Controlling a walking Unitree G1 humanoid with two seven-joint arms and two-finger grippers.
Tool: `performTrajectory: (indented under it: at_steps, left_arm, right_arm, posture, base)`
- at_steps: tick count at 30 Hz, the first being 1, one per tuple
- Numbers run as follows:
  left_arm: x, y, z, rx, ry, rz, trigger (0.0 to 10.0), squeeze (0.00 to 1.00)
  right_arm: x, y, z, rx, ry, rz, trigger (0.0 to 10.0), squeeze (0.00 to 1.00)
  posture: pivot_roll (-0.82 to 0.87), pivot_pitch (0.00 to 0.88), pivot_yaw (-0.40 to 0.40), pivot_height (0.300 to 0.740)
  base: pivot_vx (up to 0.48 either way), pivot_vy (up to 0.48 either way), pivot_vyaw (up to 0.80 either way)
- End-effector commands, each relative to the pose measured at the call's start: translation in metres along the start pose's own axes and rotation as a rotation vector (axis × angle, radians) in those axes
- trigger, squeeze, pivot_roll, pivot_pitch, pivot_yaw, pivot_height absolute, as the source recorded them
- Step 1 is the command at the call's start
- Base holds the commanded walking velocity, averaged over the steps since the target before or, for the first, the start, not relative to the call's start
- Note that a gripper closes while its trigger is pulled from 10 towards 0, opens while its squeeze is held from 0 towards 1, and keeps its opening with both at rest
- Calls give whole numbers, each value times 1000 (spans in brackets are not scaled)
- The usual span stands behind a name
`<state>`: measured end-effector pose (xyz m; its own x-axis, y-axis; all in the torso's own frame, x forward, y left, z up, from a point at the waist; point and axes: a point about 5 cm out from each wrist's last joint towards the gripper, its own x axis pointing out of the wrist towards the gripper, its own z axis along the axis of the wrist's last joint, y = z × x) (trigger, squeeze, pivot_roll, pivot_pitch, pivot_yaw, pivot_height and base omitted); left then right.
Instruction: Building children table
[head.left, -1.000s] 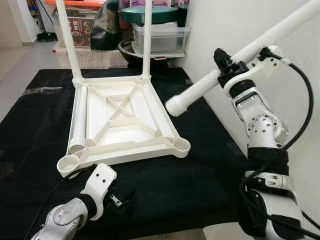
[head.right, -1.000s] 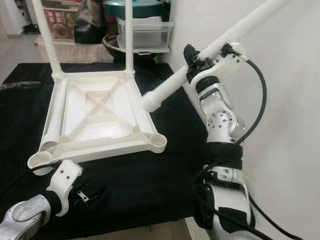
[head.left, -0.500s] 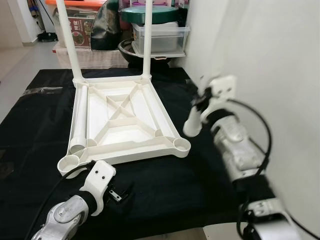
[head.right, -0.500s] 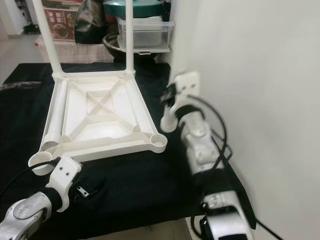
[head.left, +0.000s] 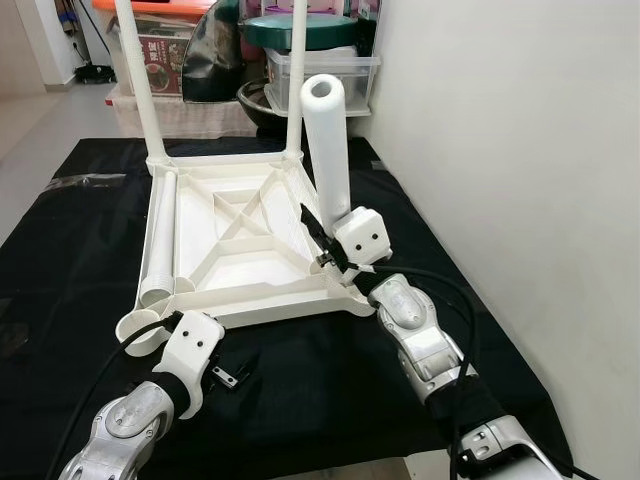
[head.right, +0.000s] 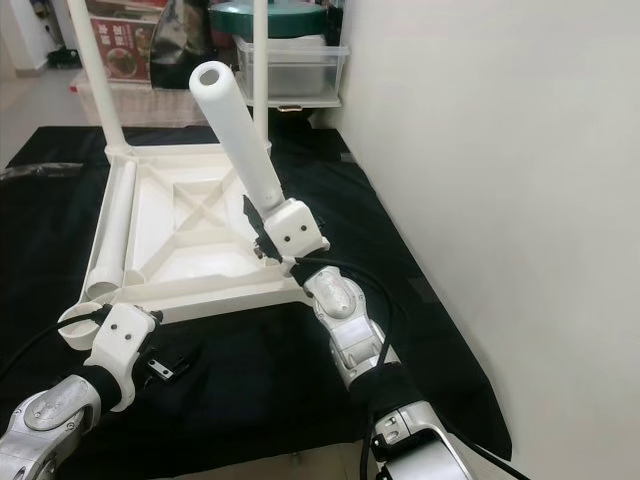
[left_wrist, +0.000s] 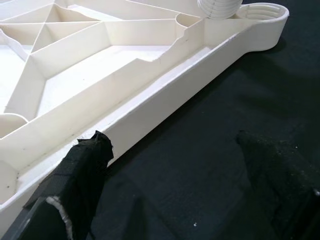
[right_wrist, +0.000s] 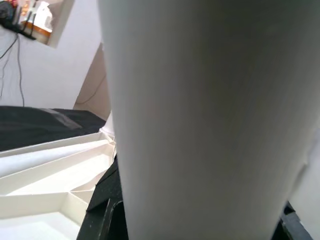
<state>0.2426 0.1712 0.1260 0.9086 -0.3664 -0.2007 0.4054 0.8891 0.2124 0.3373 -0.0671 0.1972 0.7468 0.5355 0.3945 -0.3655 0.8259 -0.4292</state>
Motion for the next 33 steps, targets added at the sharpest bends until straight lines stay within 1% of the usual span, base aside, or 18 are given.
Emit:
performTrajectory:
  at_steps: [1, 3, 4, 7, 8, 9, 13, 15, 20, 22, 24, 25, 27, 28, 29, 31, 32, 33]
  left_arm:
    - [2, 1, -1, -2, -4, 14, 10000, 0]
    - [2, 1, 0, -2, -6, 13, 10000, 0]
    - [2, 1, 0, -2, -6, 13, 10000, 0]
    - [3, 0, -1, -3, -6, 9, 10000, 0]
    - [3, 0, -1, -3, -6, 9, 10000, 0]
    - [4, -1, -1, -3, -7, 7, 10000, 0]
    - [5, -1, 0, -4, -9, 2, 10000, 0]
    - [5, -1, 0, -4, -9, 1, 10000, 0]
    - [5, 9, 1, -6, -12, 26, 10000, 0]
    - [4, 11, 1, -5, -12, 35, 10000, 0]
    - [2, 22, -2, 1, 5, 85, 10000, 0]
    - [2, 22, -2, 1, 5, 85, 10000, 0]
    - [0, 29, -4, 4, 21, 123, 10000, 0]
    - [-3, 40, -7, 0, 35, 180, 10000, 0]
    - [-3, 40, -7, 0, 35, 180, 10000, 0]
    - [-10, 57, -9, -3, 47, 255, 10000, 0]
    - [-10, 57, -9, -3, 47, 255, 10000, 0]
    - [-12, 62, -9, -6, 50, 280, 10000, 0]
  right_arm:
    - [-6, -12, -8, -49, 20, -53, 0, 0]
    - [-6, -25, -9, -70, 16, -101, 0, 0]
    - [-6, -25, -9, -70, 16, -101, 0, 0]
    - [-6, -51, -8, -138, 30, -206, 0, 0]
    - [-6, -51, -8, -138, 30, -206, 0, 0]
    - [-6, -57, -9, -147, 40, -225, 0, 0]
    - [-10, -66, -10, -129, 57, -230, 0, 0]
    - [-11, -66, -10, -121, 57, -229, 0, 0]
    - [-16, -47, -9, -113, 13, -133, 0, 0]
    - [-16, -45, -9, -110, 10, -128, 0, 0]
    - [-18, -40, -10, -105, 12, -108, 0, 0]
    - [-18, -40, -10, -105, 12, -108, 0, 0]
    - [-19, -37, -11, -106, 15, -97, 0, 0]
    - [-22, -36, -12, -106, 23, -84, 0, 0]
    - [-22, -36, -12, -106, 23, -84, 0, 0]
    - [-28, -36, -15, -107, 37, -71, 0, 0]
    - [-28, -36, -15, -107, 37, -71, 0, 0]
    - [-30, -38, -17, -97, 49, -75, 0, 0]
  posture:
    - [155, 0, -113, 740]
    - [145, 0, -110, 740]
    - [145, 0, -110, 740]
    - [134, 0, -106, 740]
    - [134, 0, -106, 740]
    - [132, 0, -102, 740]
    - [126, 0, -101, 740]
    - [126, 0, -101, 740]
    - [122, 0, -100, 740]
    - [122, 0, -100, 740]
    - [122, 0, -100, 740]
    - [122, 0, -100, 740]
    - [122, 0, -101, 740]
    - [124, 0, -104, 740]
    - [124, 0, -104, 740]
    - [124, 0, -104, 740]
    - [124, 0, -104, 740]
    - [124, 0, -104, 740]
  base:
    - [0, 0, 0]
    - [0, 0, 0]
    - [0, 0, 0]
    - [0, 0, 0]
    - [0, 0, 0]
    - [0, 0, 0]
    - [0, 0, 0]
    - [0, 0, 0]
    - [0, 0, 0]
    - [0, 0, 0]
    - [0, 0, 0]
    - [0, 0, 0]
    - [0, 0, 0]
    - [0, 0, 0]
    - [0, 0, 0]
    - [0, 0, 0]
    - [0, 0, 0]
    - [0, 0, 0]
